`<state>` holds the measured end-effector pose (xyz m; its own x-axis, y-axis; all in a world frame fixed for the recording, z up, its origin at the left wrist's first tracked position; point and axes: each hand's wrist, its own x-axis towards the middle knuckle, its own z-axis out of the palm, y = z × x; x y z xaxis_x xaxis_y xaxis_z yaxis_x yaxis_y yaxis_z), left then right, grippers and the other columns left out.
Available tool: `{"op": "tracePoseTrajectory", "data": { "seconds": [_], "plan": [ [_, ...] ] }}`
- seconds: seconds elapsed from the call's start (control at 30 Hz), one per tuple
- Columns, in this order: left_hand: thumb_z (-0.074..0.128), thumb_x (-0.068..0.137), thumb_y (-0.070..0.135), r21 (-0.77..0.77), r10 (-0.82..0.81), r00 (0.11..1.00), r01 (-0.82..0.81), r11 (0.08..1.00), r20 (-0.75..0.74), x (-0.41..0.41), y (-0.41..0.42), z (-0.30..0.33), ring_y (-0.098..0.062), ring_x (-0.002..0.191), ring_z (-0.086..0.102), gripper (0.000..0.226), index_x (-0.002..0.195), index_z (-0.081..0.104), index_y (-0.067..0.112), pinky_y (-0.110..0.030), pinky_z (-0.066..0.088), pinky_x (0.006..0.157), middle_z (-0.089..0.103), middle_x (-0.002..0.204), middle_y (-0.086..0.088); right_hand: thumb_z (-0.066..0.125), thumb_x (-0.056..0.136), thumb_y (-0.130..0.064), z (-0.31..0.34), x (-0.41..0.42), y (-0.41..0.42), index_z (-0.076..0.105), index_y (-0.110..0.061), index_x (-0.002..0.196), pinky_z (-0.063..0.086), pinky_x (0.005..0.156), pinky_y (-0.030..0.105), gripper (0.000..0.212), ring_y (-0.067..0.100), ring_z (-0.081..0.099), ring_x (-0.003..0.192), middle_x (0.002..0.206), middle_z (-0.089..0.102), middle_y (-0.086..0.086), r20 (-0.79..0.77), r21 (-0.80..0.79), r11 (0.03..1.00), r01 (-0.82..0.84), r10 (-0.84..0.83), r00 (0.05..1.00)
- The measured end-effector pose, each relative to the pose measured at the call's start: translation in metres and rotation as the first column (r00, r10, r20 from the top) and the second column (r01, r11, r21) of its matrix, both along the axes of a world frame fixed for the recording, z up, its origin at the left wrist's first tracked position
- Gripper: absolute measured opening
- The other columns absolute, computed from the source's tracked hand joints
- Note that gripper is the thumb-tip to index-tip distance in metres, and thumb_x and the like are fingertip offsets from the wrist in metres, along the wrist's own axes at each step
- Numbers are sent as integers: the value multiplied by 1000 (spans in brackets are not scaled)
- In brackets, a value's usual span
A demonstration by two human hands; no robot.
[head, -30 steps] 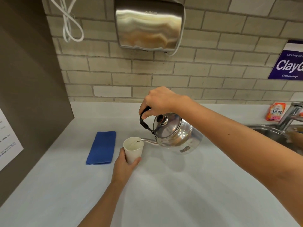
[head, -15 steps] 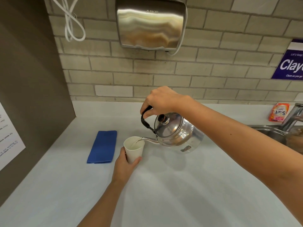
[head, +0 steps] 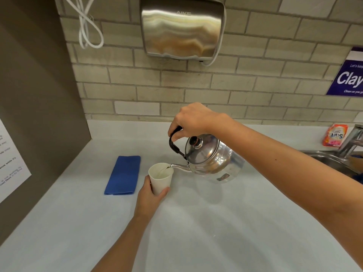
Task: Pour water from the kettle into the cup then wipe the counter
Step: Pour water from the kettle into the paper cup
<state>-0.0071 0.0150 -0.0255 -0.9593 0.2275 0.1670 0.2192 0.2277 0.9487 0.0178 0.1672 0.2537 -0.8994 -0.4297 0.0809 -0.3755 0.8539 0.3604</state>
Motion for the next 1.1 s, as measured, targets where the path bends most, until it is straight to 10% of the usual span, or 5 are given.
{"op": "tracePoseTrajectory", "data": {
  "seconds": [1.1],
  "plan": [
    [76, 73, 32, -38, 6, 1000, -5, 999, 14, 3, 0, 5, -15, 107, 49, 71, 130, 35, 24, -31, 46, 91, 51, 123, 5, 56, 84, -52, -1, -2, -5, 65, -38, 105, 19, 46, 22, 27, 9, 42, 69, 88, 70, -8, -23, 23, 1000, -20, 21, 1000]
  ]
}}
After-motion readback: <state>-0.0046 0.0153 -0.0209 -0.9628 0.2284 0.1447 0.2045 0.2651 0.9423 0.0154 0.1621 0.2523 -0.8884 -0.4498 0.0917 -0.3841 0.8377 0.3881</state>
